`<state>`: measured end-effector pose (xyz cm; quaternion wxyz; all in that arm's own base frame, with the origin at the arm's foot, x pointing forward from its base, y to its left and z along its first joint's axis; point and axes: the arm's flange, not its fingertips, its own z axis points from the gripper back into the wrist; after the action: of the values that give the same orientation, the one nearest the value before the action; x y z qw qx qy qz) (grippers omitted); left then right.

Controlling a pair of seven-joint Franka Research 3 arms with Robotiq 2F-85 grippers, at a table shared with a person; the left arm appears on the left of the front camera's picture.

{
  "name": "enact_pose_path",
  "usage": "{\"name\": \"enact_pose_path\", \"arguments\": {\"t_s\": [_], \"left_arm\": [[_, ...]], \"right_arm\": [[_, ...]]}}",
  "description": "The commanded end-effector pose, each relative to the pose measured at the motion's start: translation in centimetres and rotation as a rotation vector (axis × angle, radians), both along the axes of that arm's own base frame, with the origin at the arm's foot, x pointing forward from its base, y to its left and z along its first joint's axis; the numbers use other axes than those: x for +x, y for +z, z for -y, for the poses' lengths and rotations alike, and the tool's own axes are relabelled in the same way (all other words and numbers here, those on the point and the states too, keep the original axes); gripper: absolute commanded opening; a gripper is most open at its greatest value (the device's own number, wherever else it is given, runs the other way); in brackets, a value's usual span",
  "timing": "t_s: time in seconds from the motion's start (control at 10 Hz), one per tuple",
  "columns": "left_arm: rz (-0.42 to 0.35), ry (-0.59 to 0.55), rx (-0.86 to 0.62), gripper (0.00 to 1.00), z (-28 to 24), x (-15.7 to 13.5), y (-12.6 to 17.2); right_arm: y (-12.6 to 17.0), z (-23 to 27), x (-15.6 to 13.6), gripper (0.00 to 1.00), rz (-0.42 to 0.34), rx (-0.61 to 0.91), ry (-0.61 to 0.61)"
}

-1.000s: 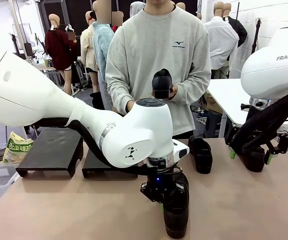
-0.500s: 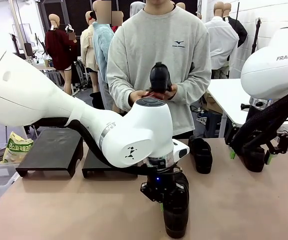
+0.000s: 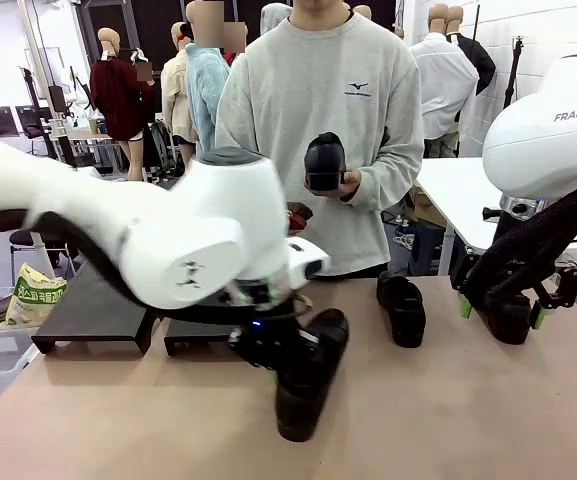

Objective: Organize the shoes by placing them on the stand.
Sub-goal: Place the Shoe from the middle of the table onto the Shoes Stand.

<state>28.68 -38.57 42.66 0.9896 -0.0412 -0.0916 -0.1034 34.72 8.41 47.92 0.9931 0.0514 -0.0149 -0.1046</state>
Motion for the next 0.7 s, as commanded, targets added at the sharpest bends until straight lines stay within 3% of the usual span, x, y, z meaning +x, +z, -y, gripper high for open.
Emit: {"name": "enact_pose_path", "arguments": {"t_s": [0.0,0.4,0.5,0.6], "left_arm": [[0.020,0.034,-0.028,0.00,-6.1,-0.1,1.3],[0.081,0.003,0.030,0.00,-13.5,0.5,5.4],[0.098,0.112,0.034,0.00,-12.8,0.1,6.3],[0.048,0.044,0.025,0.00,-12.6,0.9,3.9]], "right_arm": [[0.1,0.0,0.3,1.00,0.001,-0.009,0.005],[0.1,0.0,0.3,1.00,0.001,-0.009,0.005],[0.1,0.0,0.3,1.00,0.001,-0.009,0.005],[0.1,0.0,0.3,1.00,0.001,-0.009,0.005]]}}
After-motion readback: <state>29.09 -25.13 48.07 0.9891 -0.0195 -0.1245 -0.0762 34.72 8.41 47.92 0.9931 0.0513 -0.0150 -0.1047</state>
